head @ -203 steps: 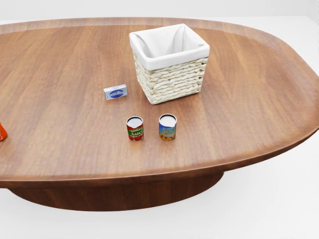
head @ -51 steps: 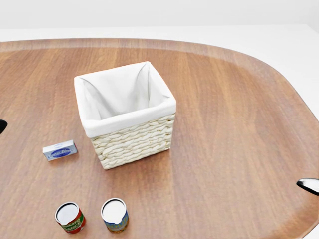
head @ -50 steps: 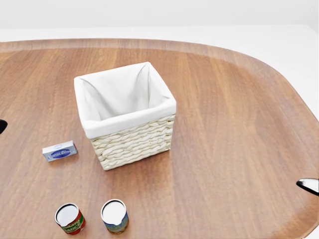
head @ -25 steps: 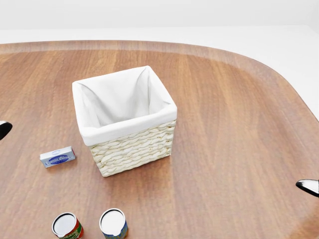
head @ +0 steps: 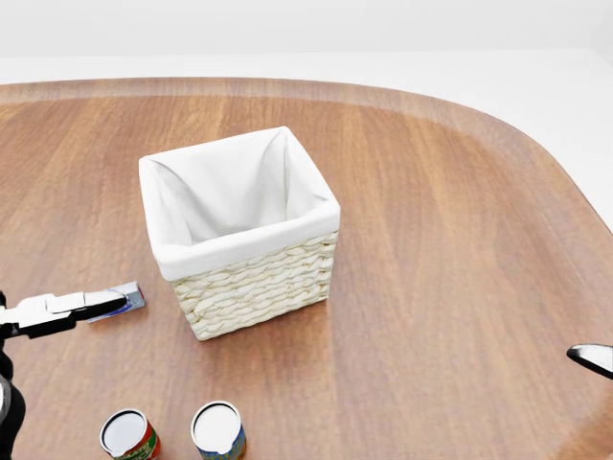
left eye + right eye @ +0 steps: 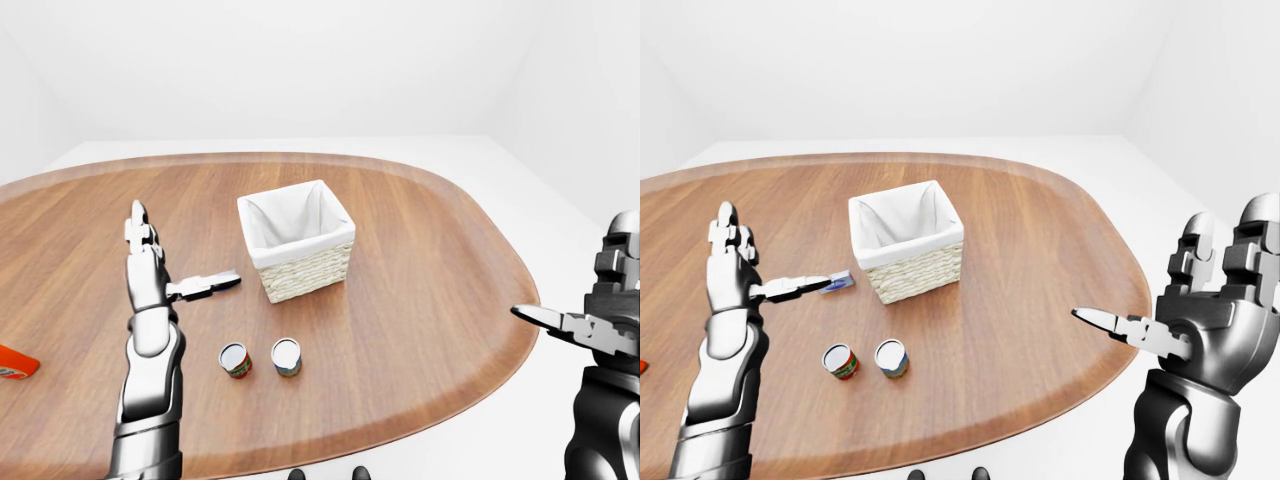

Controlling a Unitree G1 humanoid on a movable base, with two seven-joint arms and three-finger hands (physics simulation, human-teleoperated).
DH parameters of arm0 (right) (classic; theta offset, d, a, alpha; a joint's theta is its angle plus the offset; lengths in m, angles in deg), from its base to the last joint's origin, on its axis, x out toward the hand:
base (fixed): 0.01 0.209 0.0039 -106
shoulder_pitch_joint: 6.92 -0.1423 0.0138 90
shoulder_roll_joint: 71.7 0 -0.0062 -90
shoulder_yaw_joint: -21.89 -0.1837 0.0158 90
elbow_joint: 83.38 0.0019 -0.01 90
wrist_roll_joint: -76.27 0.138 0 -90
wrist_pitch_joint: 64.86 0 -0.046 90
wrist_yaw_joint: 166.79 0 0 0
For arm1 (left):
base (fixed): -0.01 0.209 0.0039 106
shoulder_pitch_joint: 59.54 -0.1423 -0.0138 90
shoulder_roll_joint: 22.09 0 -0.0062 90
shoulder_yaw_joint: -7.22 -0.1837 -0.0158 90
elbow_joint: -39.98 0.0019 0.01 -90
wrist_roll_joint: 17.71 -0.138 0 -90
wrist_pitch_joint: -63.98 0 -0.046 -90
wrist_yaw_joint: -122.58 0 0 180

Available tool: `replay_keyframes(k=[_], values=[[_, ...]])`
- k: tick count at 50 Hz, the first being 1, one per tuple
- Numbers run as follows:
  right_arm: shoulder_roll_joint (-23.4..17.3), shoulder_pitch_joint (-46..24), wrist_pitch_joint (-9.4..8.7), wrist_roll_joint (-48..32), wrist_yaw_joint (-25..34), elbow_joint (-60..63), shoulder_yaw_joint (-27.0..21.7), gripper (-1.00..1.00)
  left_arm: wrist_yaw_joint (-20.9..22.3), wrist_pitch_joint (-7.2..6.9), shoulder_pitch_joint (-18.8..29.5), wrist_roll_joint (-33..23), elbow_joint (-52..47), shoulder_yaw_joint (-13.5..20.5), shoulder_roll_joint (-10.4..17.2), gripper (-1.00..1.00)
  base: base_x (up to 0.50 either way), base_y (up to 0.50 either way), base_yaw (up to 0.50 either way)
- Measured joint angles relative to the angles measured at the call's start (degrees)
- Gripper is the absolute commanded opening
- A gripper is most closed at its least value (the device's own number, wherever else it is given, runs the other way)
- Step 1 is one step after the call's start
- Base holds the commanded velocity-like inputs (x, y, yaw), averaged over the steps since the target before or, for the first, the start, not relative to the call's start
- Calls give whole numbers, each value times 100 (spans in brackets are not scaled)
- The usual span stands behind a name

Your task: Pick up the tomato sauce, and put it in the basket.

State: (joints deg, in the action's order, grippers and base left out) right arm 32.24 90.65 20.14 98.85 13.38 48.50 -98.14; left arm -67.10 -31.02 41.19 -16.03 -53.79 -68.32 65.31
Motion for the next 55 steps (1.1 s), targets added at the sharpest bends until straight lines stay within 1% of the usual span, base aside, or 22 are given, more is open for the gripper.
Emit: replay_keyframes(k=[6,9,14,18,24,30,39,55], values=[[-7,-7,0,0,-3,4,0,100,295,0,-218,-1383,-29,-229,-87,100,0,0,0],[-9,-10,0,1,-3,3,-1,100,440,0,-330,-1990,-12,-308,-127,100,0,0,0],[-9,-11,0,-4,-2,-2,3,100,700,11,-502,-2743,5,-389,-195,100,0,0,0],[-6,-9,0,-11,-1,-10,10,100,928,26,-647,-3190,-18,-434,-247,100,0,0,0],[3,-1,0,-22,5,-28,21,100,1223,55,-831,-3675,-43,-470,-302,100,0,0,0],[11,8,0,-28,9,-40,28,100,1402,120,-971,-4056,10,-498,-328,100,0,0,0],[17,15,0,-33,15,-57,32,100,1498,246,-1114,-4538,214,-545,-329,100,0,0,0],[12,11,0,-33,9,-65,36,100,1666,469,-1350,-5097,450,-625,-320,100,0,0,0]])
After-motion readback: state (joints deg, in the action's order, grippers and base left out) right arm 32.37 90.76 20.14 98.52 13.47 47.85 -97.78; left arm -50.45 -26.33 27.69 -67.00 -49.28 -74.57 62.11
